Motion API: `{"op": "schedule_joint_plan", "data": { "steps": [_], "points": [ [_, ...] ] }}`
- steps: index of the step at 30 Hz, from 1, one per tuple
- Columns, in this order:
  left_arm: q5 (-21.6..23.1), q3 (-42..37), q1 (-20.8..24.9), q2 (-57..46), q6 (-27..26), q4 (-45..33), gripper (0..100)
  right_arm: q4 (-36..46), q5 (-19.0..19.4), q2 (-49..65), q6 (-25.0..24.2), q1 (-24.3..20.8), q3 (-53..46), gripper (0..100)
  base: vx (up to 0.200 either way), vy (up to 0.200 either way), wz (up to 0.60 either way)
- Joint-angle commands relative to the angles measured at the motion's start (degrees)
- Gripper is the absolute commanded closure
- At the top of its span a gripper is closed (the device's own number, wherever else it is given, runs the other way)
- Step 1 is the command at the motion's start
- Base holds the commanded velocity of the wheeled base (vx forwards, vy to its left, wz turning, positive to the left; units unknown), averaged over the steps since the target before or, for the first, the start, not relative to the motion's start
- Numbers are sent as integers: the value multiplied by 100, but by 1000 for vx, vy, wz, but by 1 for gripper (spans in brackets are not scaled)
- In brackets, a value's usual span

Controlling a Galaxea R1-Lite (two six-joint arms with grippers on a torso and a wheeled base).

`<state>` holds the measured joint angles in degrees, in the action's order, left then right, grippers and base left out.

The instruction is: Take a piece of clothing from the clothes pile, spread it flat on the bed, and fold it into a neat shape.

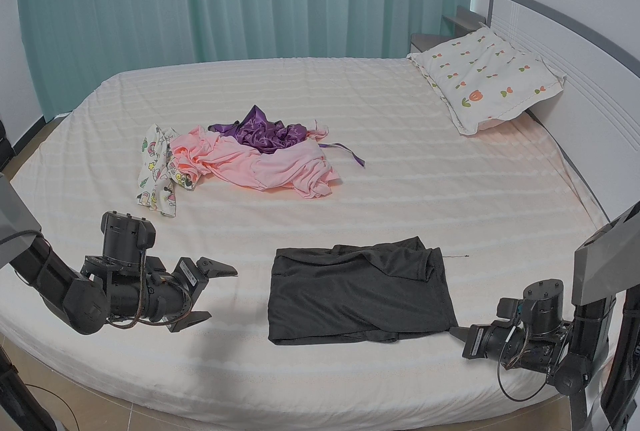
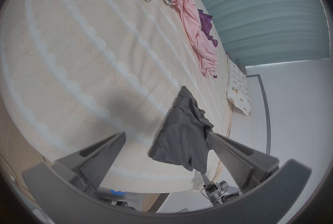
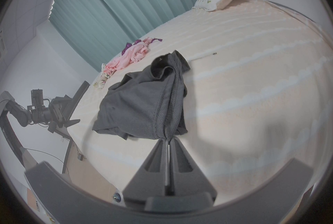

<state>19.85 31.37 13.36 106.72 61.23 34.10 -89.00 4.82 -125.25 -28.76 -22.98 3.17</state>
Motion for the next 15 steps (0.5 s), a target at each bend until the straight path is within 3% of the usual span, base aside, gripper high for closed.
{"op": "schedule_joint_plan", "data": {
  "steps": [1,5,6,12,15],
  "points": [
    [2,1,9,-2,3,0,0,-56,55,-263,46,48,-115,100,0,0,0],
    [2,-17,9,-2,3,0,0,-56,46,-413,221,74,-106,100,0,0,0],
    [2,-17,9,-2,3,0,0,-56,46,-413,221,74,-106,0,0,0,0],
    [28,-25,9,25,-6,9,0,-56,11,-316,248,338,61,0,0,0,0],
    [283,-69,0,16,3,0,0,-56,99,281,63,575,228,0,0,0,0]
  ]
}}
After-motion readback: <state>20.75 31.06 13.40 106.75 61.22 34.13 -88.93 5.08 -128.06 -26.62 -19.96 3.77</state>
